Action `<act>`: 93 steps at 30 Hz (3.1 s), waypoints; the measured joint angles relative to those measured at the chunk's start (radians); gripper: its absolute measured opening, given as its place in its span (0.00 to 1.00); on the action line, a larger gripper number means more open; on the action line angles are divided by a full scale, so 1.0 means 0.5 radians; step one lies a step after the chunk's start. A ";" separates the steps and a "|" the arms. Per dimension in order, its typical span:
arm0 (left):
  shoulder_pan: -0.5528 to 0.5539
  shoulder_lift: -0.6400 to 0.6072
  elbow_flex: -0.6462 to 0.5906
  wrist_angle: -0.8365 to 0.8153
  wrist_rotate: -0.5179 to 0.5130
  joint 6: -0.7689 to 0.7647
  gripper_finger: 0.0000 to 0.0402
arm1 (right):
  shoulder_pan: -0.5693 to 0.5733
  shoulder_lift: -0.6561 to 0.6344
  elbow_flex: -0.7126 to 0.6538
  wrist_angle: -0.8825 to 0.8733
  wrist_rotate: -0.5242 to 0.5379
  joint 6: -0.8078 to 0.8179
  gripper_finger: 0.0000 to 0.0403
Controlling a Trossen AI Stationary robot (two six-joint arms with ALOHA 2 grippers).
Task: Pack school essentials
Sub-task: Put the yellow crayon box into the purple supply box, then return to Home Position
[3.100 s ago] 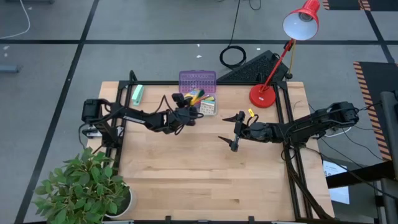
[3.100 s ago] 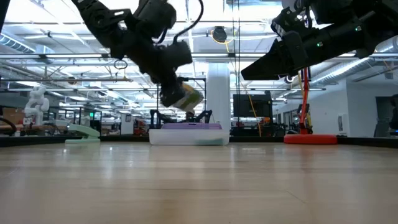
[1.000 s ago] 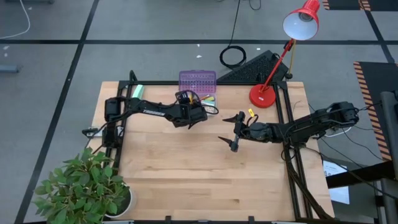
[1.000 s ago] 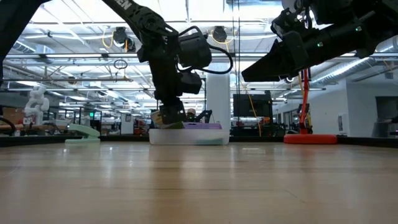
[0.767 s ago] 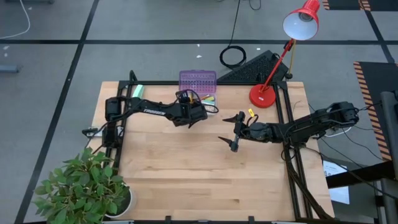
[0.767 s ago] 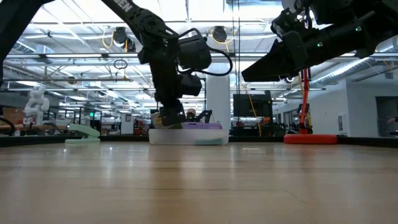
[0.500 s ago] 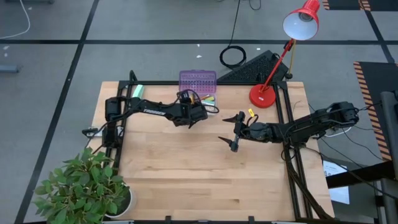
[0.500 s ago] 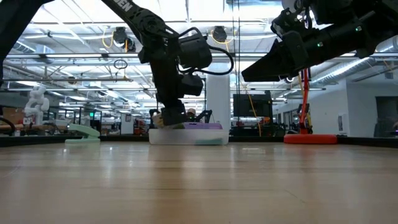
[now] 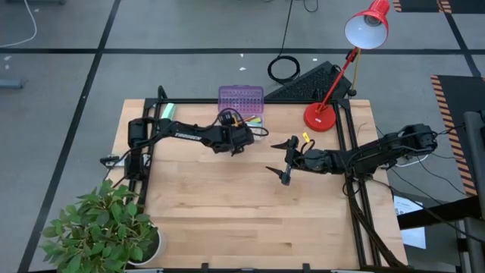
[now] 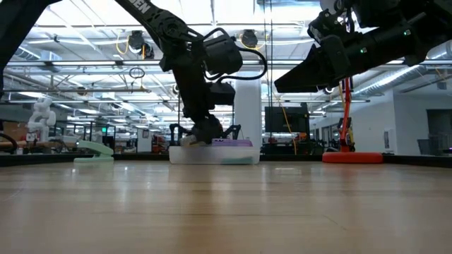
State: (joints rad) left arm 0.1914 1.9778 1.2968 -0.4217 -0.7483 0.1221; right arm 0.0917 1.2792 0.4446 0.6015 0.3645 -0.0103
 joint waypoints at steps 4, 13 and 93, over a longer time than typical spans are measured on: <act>0.000 -0.001 0.000 0.031 0.128 0.006 0.67 | 0.000 -0.001 0.000 0.000 0.000 0.003 0.98; 0.009 -0.013 0.002 0.031 0.335 0.058 0.66 | 0.000 -0.001 0.000 -0.001 0.000 0.004 0.98; -0.449 -2.844 -2.210 1.692 1.029 -0.164 0.02 | -0.018 -1.025 -0.444 -0.073 -0.588 -0.464 0.09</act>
State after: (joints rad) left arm -0.0330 0.5560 0.1917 0.4244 -0.2340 0.0401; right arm 0.0829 0.7669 0.2228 0.5650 0.0706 -0.2424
